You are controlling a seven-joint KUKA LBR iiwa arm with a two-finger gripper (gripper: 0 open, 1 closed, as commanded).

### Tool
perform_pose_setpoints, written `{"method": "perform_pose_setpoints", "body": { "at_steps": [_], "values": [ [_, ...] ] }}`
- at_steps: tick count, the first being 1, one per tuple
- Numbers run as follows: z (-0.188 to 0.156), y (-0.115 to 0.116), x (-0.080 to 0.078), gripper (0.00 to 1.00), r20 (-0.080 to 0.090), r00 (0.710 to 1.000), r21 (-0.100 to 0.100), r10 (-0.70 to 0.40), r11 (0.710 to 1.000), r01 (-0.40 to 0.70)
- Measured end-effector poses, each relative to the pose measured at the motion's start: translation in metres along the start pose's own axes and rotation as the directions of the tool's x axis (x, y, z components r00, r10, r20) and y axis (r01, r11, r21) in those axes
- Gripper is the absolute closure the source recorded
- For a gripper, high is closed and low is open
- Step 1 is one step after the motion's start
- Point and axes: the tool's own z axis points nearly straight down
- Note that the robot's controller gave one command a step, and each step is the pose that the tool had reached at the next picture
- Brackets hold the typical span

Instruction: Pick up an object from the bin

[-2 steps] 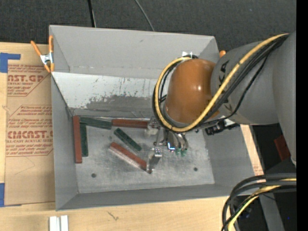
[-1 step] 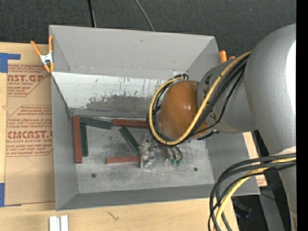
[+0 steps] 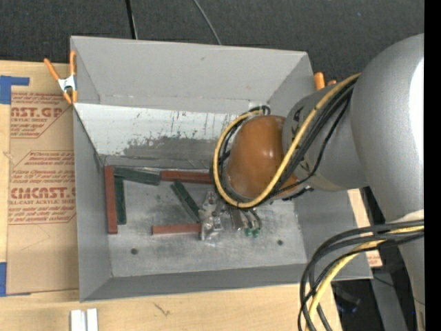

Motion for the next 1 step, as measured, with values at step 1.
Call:
{"method": "perform_pose_setpoints", "body": {
  "at_steps": [1],
  "values": [
    [-0.1364, 0.0044, 0.0029, 1.0, -0.05, 0.999, 0.002, 0.017, 1.0, -0.017]
  ]
}}
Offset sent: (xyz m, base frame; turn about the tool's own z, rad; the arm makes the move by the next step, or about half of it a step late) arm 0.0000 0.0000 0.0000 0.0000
